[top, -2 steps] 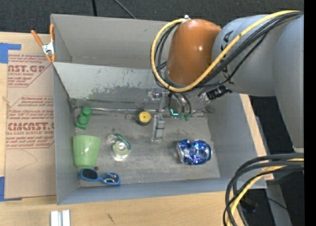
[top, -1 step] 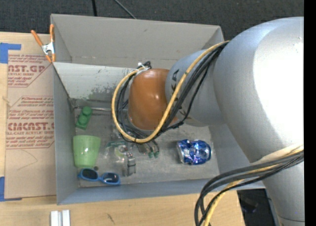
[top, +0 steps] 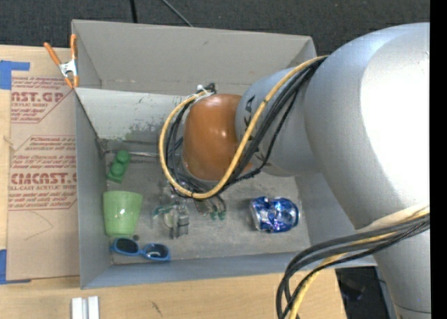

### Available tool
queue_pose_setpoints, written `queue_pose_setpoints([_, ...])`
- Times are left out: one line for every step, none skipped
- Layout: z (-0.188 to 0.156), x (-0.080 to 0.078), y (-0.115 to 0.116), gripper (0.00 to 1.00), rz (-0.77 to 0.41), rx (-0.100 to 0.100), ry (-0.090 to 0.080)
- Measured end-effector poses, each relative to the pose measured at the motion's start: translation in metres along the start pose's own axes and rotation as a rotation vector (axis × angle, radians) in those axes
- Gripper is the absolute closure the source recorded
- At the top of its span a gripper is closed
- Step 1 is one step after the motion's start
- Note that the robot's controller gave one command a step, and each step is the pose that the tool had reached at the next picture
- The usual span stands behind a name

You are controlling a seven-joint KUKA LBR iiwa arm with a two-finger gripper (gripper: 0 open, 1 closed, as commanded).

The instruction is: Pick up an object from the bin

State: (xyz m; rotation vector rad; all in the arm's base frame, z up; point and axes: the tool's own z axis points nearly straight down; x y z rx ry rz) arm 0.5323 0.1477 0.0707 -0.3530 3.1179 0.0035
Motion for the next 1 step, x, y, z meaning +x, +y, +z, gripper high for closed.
queue_pose_setpoints([-0.1406,0.0098,0.0056,1.00,0.001,0.002,-0.006])
